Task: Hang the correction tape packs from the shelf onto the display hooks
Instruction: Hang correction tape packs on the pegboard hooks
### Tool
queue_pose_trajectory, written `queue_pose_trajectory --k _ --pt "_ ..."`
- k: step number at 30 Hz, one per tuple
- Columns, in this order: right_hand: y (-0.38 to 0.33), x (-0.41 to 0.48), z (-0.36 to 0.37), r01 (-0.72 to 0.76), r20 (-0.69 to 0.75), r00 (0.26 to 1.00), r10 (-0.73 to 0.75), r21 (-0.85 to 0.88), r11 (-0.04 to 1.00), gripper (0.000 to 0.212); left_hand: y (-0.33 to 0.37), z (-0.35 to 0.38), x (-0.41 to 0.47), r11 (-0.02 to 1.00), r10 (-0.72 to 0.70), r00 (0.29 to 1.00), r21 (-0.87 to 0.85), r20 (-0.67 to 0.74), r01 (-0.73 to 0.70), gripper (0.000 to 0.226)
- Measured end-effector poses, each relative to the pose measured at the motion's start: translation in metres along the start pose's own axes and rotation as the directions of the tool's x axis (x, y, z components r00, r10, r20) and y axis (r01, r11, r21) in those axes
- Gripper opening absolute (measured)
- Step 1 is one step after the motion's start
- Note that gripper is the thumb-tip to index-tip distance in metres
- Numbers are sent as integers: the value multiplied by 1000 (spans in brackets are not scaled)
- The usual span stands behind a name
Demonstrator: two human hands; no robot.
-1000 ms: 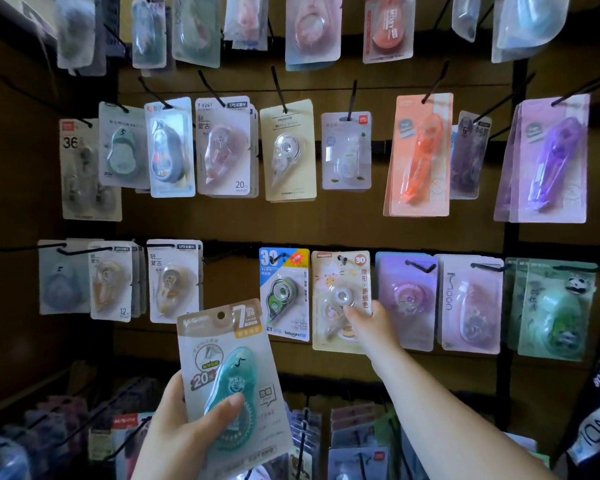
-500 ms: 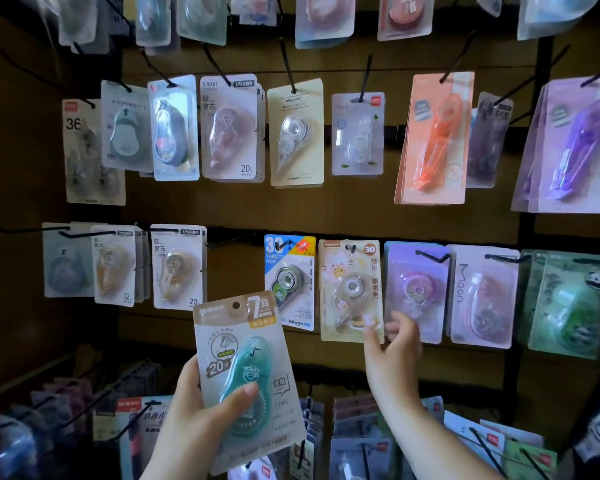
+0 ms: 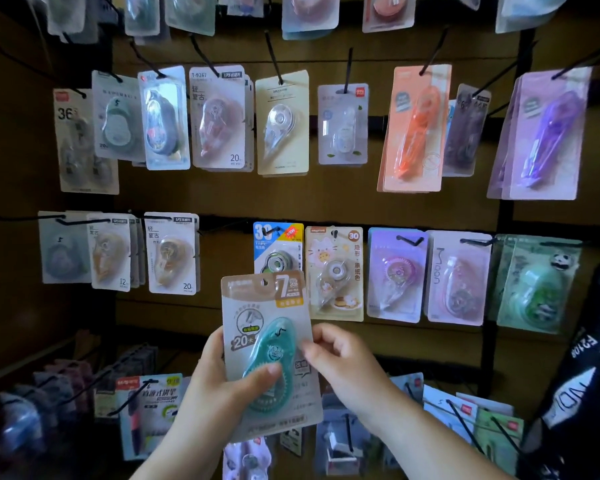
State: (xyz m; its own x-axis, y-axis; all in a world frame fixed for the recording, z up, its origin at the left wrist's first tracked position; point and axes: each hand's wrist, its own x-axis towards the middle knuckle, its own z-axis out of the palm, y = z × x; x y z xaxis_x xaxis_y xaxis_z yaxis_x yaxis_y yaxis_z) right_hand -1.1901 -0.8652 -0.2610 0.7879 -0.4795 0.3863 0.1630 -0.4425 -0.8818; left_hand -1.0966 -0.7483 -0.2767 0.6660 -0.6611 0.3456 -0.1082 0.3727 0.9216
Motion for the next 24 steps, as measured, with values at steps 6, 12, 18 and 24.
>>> queue_pose_trajectory --k 6,12,18,24 --pt "-8 -8 -5 -8 -64 998 10 34 999 18 -3 2 -8 993 -113 992 19 61 112 39" --pt "-22 -3 -14 43 -216 975 -44 -11 999 19 -2 2 -5 994 -109 994 4 -12 109 32" --pt "-65 3 -80 152 -544 825 -153 -48 987 15 19 27 10 996 33 999 82 -8 -33 20" --pt "-94 -2 -187 212 -776 571 -269 -177 961 15 37 95 34 863 317 938 369 139 -346 21"
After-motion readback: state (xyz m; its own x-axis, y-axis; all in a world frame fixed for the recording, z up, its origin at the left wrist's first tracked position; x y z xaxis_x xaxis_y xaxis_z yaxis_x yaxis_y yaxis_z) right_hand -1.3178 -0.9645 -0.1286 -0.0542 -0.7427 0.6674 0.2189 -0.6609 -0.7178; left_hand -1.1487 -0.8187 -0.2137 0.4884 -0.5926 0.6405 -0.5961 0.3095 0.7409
